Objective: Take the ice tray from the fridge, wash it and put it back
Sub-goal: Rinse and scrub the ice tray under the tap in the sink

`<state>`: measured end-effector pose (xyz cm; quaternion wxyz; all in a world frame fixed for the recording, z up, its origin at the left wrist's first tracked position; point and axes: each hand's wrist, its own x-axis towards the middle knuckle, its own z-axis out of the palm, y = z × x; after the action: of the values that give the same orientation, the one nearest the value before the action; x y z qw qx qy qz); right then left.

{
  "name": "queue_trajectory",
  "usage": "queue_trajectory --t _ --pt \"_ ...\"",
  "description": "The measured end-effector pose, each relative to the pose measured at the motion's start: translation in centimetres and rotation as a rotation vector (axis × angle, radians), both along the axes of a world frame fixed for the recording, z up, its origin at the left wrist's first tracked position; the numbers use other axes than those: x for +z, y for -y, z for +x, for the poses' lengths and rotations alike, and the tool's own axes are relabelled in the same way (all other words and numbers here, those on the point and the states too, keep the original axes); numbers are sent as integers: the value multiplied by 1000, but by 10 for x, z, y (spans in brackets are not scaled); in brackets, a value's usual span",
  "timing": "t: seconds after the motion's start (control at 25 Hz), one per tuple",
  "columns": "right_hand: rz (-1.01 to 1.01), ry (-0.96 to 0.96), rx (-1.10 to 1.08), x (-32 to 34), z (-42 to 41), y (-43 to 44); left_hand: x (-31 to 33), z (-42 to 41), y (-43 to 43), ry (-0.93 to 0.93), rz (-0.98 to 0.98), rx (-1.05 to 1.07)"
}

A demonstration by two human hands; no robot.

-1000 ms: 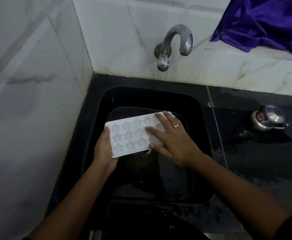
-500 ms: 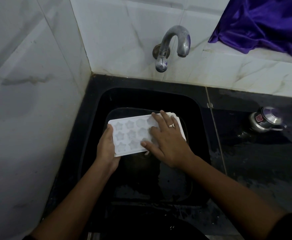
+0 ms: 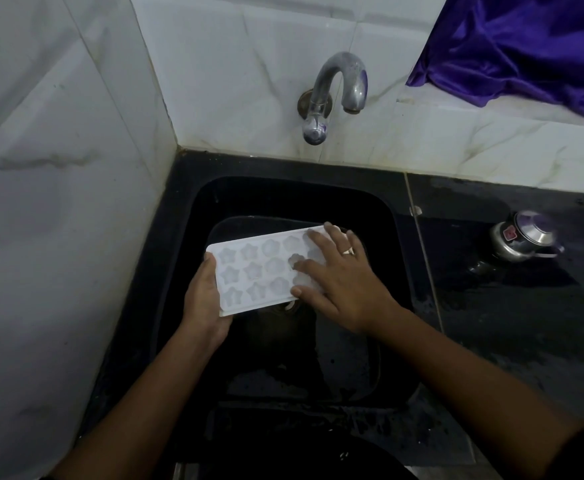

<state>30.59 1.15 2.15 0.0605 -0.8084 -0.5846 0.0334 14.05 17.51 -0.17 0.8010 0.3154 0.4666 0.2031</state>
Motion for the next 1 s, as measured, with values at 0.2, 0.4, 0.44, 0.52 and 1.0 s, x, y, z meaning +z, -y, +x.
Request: queue_trajectory --t 0.2,0.4,0.44,0.52,1.0 --pt "6 -52 -86 5 -10 -14 4 6 13 -4 -4 -23" --pt "23 -23 -27 6 3 3 7 -3 7 -5 4 -6" --pt "35 -60 -69 8 1 -2 8 -1 11 -5 5 -18" --pt "37 -89 -108 8 -10 -10 9 2 17 -4 3 -30" --pt "1 -6 -16 -4 -14 3 9 -8 8 -16 1 18"
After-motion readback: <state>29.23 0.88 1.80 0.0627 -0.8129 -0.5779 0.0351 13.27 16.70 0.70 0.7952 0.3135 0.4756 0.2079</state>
